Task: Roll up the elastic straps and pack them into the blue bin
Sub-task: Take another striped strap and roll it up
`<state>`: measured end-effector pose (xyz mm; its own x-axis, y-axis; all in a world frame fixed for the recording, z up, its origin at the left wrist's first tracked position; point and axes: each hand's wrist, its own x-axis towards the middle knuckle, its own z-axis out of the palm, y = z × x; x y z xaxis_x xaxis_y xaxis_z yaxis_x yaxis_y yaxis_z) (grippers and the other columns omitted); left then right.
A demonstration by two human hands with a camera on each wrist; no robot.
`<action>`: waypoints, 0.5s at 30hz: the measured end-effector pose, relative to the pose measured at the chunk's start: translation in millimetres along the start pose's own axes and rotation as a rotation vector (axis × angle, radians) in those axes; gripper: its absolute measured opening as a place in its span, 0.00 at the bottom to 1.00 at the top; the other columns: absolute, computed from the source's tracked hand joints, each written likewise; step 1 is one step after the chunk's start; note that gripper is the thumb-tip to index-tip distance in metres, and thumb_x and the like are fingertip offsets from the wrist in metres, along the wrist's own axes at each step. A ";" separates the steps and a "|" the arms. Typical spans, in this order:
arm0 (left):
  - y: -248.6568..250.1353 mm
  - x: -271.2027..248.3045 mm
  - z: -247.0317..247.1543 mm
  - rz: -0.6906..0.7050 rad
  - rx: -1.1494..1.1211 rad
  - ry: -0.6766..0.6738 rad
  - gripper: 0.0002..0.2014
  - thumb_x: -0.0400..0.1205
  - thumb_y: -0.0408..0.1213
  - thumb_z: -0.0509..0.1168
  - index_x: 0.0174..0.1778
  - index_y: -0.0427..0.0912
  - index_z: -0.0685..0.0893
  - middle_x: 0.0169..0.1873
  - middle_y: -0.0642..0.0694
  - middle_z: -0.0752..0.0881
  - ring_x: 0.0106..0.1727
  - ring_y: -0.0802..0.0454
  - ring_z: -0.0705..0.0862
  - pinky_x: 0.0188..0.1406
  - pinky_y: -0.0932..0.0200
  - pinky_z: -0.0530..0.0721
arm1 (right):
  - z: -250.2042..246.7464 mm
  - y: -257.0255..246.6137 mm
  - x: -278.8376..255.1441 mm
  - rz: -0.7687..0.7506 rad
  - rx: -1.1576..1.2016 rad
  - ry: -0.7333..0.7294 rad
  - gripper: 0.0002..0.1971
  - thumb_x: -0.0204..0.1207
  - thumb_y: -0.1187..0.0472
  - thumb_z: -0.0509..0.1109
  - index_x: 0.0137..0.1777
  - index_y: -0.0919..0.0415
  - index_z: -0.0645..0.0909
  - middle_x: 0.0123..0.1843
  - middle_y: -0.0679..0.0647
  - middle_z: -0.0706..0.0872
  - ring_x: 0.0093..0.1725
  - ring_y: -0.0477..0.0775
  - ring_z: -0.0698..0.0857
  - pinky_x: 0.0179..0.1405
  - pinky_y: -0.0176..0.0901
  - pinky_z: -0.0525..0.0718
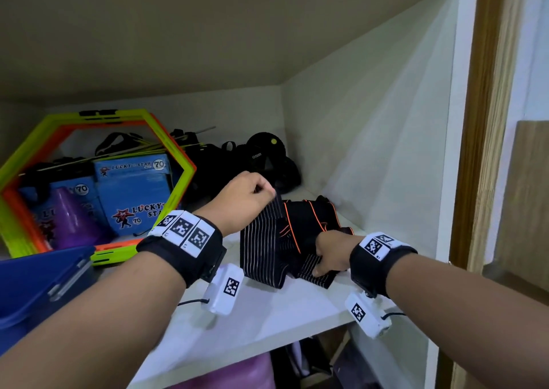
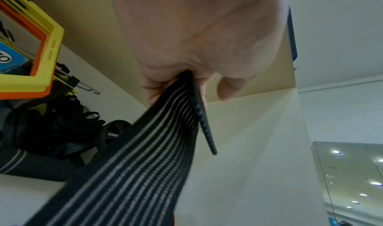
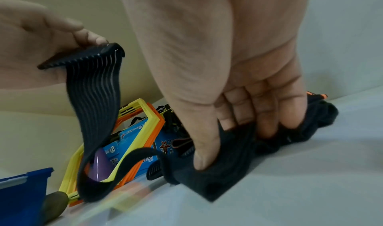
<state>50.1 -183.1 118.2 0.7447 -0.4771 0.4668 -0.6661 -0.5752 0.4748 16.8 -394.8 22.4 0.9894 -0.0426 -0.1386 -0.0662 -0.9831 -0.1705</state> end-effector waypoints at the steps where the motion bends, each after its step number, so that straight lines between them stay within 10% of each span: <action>1: 1.2 -5.1 -2.2 -0.015 0.054 -0.046 0.12 0.78 0.48 0.74 0.53 0.51 0.81 0.53 0.54 0.76 0.50 0.57 0.80 0.43 0.64 0.76 | 2.2 -3.9 -3.3 0.007 0.006 0.006 0.26 0.72 0.50 0.80 0.64 0.66 0.81 0.58 0.58 0.87 0.58 0.59 0.87 0.60 0.51 0.87; 5: 3.4 -24.4 -9.9 -0.022 0.208 -0.155 0.31 0.69 0.36 0.81 0.61 0.54 0.71 0.58 0.51 0.71 0.41 0.54 0.81 0.27 0.67 0.77 | 1.3 -21.7 -18.0 -0.003 0.030 0.032 0.24 0.76 0.57 0.75 0.69 0.67 0.79 0.63 0.61 0.86 0.63 0.62 0.85 0.61 0.50 0.86; 10: 7.6 -41.3 -25.4 -0.044 0.131 -0.092 0.22 0.71 0.40 0.75 0.59 0.51 0.76 0.53 0.51 0.77 0.37 0.54 0.81 0.25 0.69 0.72 | -46.5 -39.6 -50.3 -0.052 0.234 0.204 0.06 0.76 0.67 0.65 0.43 0.57 0.82 0.33 0.50 0.82 0.31 0.51 0.83 0.17 0.28 0.78; 15: 13.6 -41.7 -45.6 0.023 0.027 0.106 0.13 0.85 0.43 0.63 0.42 0.37 0.84 0.32 0.42 0.83 0.28 0.56 0.76 0.25 0.63 0.69 | -124.2 -47.9 -67.8 -0.149 0.434 0.444 0.09 0.72 0.73 0.70 0.37 0.58 0.83 0.35 0.60 0.88 0.31 0.58 0.88 0.30 0.46 0.88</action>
<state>8.0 -140.7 139.2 0.7195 -0.4184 0.5544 -0.6807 -0.5834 0.4431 -31.1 -366.9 161.1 0.9451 -0.0724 0.3186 0.1220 -0.8264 -0.5496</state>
